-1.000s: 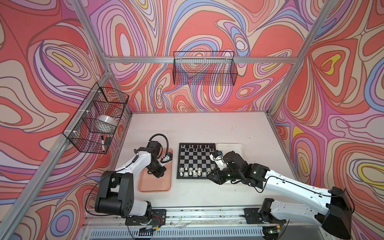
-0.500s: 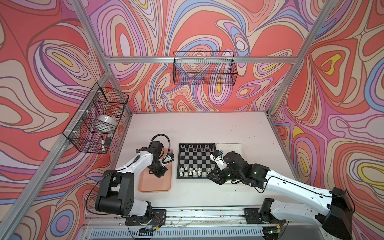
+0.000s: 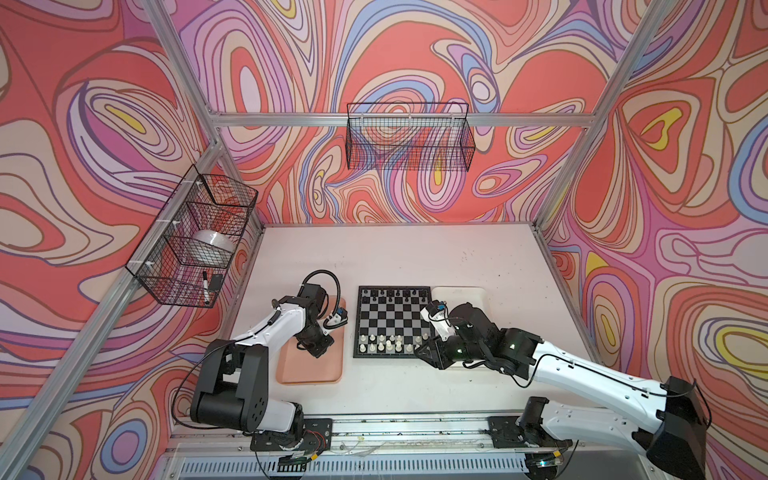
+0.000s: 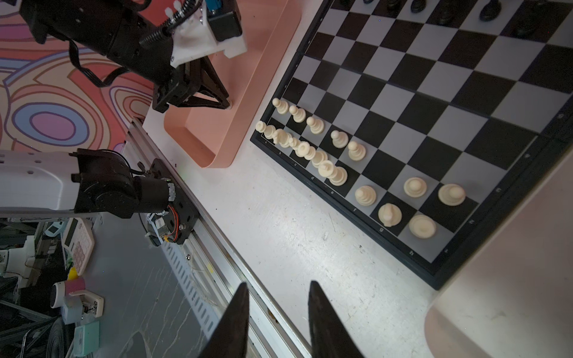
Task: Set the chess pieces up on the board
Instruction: 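Lower the open left gripper onto the last white pawn in the tray, then close the left gripper on the pawn and carry it over the board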
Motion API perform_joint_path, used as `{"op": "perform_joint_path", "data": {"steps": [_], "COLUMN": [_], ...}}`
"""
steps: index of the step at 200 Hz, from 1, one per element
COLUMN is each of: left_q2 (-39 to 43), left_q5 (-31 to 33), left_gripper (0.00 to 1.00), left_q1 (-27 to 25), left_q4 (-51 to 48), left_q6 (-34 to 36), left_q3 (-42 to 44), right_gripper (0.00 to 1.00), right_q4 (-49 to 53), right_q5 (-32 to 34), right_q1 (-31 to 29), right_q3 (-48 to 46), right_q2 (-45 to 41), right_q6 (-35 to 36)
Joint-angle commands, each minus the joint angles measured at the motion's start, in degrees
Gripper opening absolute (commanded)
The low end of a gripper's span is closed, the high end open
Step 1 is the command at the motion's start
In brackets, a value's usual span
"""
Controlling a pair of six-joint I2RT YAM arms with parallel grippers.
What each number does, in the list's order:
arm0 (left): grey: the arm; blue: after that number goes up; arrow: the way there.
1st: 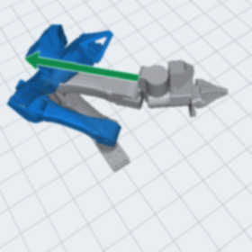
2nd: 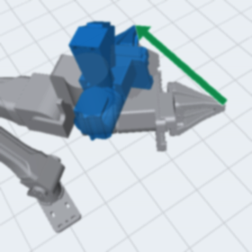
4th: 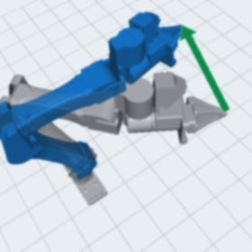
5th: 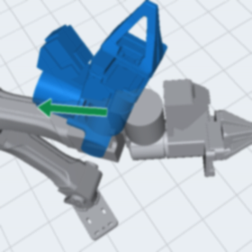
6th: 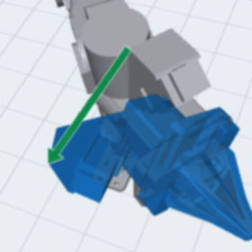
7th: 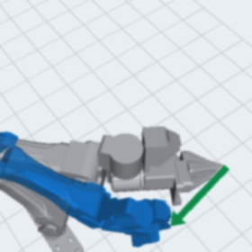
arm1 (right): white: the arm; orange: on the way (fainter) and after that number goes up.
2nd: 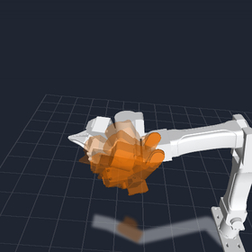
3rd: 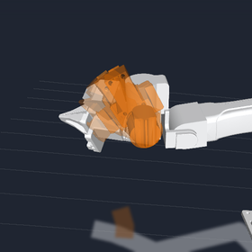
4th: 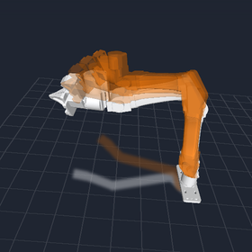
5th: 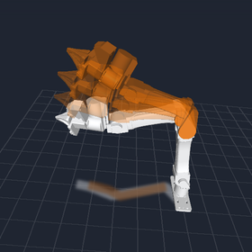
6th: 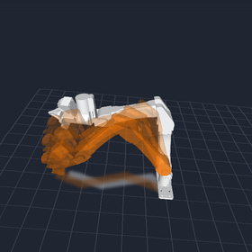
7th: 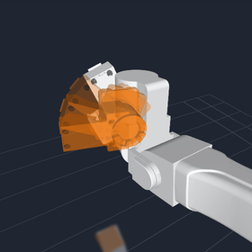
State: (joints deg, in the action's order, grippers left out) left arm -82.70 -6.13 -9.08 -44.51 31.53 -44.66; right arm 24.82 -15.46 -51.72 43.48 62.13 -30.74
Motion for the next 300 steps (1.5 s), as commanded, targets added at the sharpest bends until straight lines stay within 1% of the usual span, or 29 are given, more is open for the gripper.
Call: {"op": "perform_joint_path", "data": {"steps": [1,74,89,128,156,192,235,265,300], "left_q2": [0.4,1.4,1.6,1.3,1.3,0.4,-2.9,-6.3,-11.7], "left_q5": [0.4,1.1,1.0,1.4,1.8,2.5,2.2,3.2,3.8], "left_gripper": [0.16,0.08,0.04,0.05,0.06,0.06,0.06,0.07,0.07], "left_q1": [-0.5,-0.7,-0.7,-1.2,-2.5,-6.2,-11.1,-16.3,-23.9], "left_q4": [0.0,-0.8,-1.3,-3.2,-4.6,-6.7,-9.7,-10.8,-11.2], "left_q6": [1.3,1.0,0.7,0.1,-0.7,-2.4,-5.2,-7.0,-8.9], "left_q3": [0.4,-0.2,-0.8,-3.4,-6.0,-10.9,-20.2,-26.9,-34.2], "right_gripper": [0.33,0.32,0.33,0.32,0.33,0.32,0.32,0.32,0.32], "right_q4": [-0.7,-0.7,-0.8,-1.2,-1.2,-1.1,-0.8,-0.1,1.4], "right_q5": [0.8,1.0,1.1,1.2,1.3,1.8,2.1,2.6,3.7], "right_q1": [0.3,0.2,0.2,0.2,0.2,0.3,0.2,0.2,0.2], "right_q3": [-0.9,-1.2,-1.4,-1.9,-2.2,-2.6,-3.5,-4.2,-5.4], "right_q2": [-1.0,-1.3,-1.4,-1.4,-1.8,-2.6,-4.0,-5.7,-8.8], "right_q6": [-0.1,-0.1,-0.1,-0.2,-0.4,-0.5,-1.0,-1.4,-2.2]}}
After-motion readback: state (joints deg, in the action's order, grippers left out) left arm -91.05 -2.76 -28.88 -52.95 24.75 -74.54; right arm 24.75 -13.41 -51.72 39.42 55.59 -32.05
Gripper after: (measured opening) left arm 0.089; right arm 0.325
